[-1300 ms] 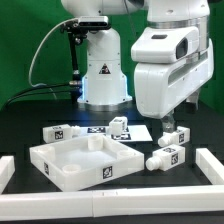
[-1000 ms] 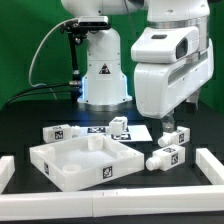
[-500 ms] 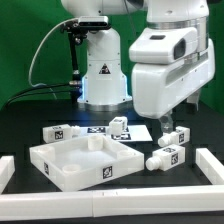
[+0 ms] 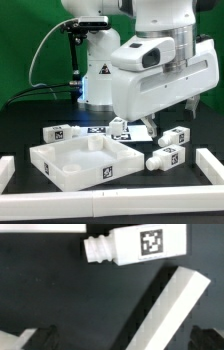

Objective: Assemble one leg

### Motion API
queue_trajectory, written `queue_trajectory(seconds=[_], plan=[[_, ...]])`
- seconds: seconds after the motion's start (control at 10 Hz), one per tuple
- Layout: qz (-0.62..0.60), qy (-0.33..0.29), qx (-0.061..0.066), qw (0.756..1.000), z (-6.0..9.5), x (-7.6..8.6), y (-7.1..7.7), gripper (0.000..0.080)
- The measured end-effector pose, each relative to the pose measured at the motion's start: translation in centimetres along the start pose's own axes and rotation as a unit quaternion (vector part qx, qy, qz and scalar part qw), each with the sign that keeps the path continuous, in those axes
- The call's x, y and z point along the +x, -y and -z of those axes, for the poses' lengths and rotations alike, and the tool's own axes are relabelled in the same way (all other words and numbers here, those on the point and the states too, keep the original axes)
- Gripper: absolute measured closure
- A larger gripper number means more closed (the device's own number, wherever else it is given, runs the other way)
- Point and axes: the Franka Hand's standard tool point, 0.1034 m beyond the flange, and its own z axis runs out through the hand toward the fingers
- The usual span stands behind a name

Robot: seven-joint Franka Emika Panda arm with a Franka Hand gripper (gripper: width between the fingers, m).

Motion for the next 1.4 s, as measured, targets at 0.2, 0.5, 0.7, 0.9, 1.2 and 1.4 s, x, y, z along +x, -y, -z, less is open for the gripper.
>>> queue_trajectory(seconds=[0.2,0.5,0.7,0.9,1.2,1.4], plan=[[-0.091,-0.005,-0.001,0.996,-0.2,-0.1,0.0,0.015],[-0.333,0.0,0.0,0.943,-1.9,-2.5,1.9,0.015],[-0.399,-0.015,0.022,0.916,-2.0,-2.1,1.4,0.015],[-0.453,-0.012,0.024,0.891,-2.1,-2.0,1.9,0.015],[-0.566,0.015,0.03,0.824,-4.8,-3.3,2.3,0.015],[-0.568,0.019,0.027,0.822,-6.4,-3.8,1.9,0.015]])
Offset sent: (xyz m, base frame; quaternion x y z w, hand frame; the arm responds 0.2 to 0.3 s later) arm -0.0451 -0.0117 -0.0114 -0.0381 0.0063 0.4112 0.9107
